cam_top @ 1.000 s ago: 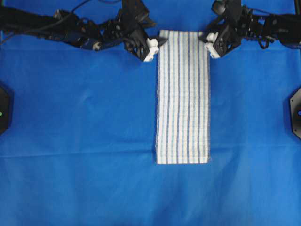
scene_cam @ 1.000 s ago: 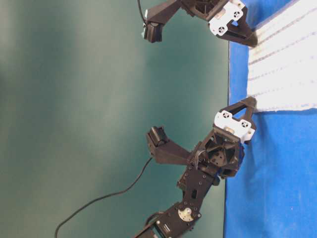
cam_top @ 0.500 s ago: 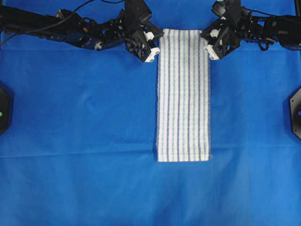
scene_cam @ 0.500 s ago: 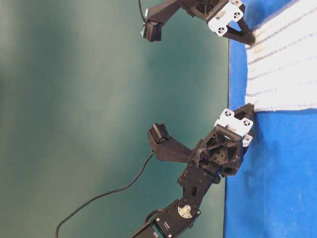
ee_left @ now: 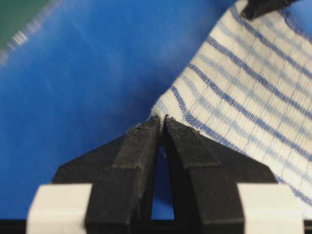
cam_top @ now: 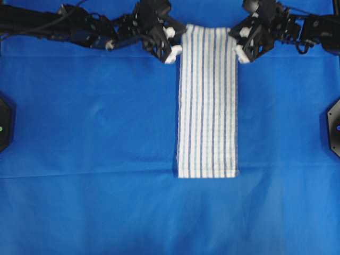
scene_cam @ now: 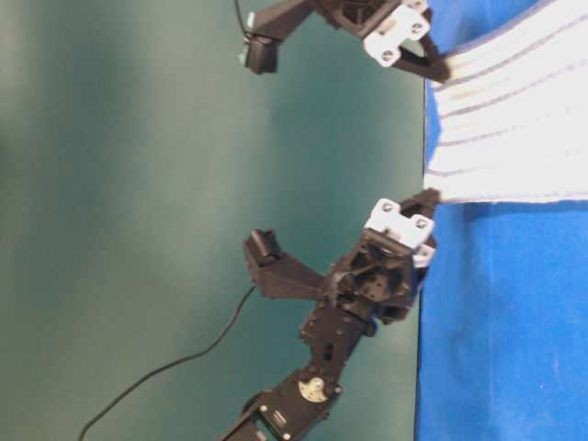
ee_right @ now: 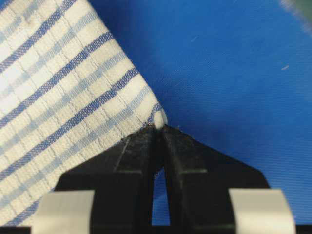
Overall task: Fold the blue towel.
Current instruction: 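Fold the top end down toward the bottom end with both grippers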
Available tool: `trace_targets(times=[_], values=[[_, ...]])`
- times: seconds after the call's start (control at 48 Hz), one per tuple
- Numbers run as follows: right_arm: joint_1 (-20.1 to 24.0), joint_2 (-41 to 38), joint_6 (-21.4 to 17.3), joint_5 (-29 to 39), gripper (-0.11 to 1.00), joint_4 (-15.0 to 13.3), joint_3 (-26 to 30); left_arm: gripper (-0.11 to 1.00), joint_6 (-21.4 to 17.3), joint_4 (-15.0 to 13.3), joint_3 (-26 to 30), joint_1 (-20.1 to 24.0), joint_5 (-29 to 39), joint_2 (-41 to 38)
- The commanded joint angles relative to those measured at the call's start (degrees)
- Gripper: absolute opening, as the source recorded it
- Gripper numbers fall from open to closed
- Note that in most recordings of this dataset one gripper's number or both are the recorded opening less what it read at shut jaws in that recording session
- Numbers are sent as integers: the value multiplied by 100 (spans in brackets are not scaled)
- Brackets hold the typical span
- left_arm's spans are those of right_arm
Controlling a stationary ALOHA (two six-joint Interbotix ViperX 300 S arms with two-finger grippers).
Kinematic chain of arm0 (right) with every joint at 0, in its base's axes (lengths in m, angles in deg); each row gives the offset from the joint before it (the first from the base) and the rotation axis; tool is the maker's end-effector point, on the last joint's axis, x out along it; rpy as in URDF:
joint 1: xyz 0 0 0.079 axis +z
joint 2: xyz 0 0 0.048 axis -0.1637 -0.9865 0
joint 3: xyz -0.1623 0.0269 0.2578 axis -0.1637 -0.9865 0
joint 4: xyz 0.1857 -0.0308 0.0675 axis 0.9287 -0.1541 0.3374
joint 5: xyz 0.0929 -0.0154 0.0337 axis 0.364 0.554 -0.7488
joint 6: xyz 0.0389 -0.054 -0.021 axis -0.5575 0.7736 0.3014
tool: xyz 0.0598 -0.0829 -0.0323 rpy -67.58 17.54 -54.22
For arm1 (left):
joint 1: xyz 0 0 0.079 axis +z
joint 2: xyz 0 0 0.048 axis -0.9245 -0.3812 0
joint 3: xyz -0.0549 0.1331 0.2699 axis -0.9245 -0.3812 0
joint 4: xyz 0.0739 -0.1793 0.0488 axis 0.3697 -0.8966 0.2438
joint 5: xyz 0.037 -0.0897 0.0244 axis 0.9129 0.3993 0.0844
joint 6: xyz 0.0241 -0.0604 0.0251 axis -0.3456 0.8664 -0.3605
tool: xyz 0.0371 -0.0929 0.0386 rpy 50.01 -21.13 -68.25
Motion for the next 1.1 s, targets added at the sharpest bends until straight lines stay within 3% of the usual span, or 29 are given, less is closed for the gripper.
trace_targets(times=[0.0, 0.229, 0.458, 0.771, 1.084], values=[[-79, 237, -9, -18, 5, 9, 79, 3, -62, 9, 220, 97, 79, 237], [-149, 413, 0, 26, 5, 0, 88, 3, -281, 9, 422, 123, 378, 255], [-26, 694, -35, 26, 5, 9, -26, 3, -281, 9, 229, -18, 519, 492], [703, 1336, -132, 26, 5, 123, -563, 3, -255, 9, -378, -554, 519, 1020], [1969, 1934, -422, 246, 5, 290, -1169, 3, -193, 0, -1011, -1450, 457, 1327]])
